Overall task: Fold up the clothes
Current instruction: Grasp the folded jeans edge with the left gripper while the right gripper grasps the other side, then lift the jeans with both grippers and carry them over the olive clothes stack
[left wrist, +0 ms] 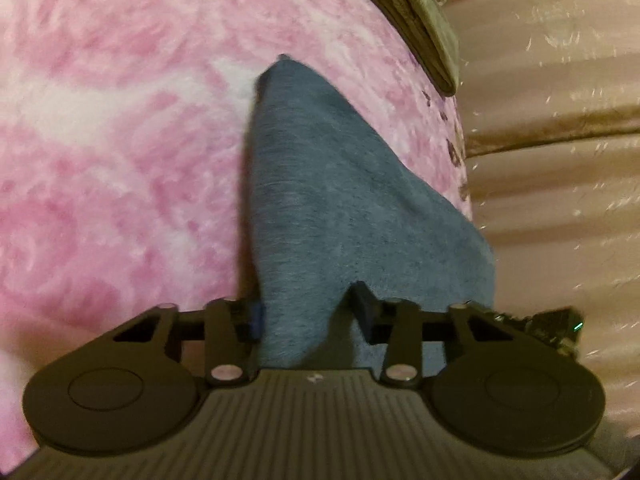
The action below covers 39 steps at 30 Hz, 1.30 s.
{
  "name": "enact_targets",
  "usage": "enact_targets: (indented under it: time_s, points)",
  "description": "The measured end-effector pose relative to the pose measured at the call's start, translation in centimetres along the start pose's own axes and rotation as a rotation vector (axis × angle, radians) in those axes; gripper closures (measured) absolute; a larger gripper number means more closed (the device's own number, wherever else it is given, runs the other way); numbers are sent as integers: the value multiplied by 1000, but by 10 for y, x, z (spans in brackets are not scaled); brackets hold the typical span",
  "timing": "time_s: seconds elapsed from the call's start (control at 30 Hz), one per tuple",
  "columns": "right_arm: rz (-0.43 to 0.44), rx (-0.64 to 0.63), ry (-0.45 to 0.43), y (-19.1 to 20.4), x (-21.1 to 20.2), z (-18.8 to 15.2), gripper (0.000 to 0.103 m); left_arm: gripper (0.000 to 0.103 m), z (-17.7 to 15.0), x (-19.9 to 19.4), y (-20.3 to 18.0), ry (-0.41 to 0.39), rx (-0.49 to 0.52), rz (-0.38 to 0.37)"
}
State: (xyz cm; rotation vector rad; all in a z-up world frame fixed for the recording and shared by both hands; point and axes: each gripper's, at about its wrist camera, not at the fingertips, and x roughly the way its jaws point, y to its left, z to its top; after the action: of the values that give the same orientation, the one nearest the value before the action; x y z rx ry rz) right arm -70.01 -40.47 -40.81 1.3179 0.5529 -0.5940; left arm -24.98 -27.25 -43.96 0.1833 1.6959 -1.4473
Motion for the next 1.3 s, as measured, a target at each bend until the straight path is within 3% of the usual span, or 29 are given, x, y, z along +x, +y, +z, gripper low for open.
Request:
enact_targets:
  time_s: [0.17, 0.33, 0.57, 0.77, 0.97, 1.13, 1.3]
  points:
    - [-16, 95, -56, 6, -5, -8, 60, 83, 10, 0, -15, 37, 88, 40]
    - [-16, 136, -82, 29, -16, -6, 73, 90, 24, -16, -49, 49, 183, -11]
    - [65, 185, -182, 59, -28, 37, 75, 91, 76, -37, -103, -61, 289, -51]
    - [126, 213, -267, 72, -39, 123, 75, 91, 163, -25, -161, -138, 397, -99]
    - [199, 198, -334, 81, -33, 241, 75, 91, 282, 8, -216, -203, 497, -117]
    - [240, 214, -357, 76, -6, 335, 75, 92, 381, 50, -240, -220, 465, -103]
    - [249, 239, -354, 59, 30, 393, 75, 92, 443, 85, -242, -220, 433, -66]
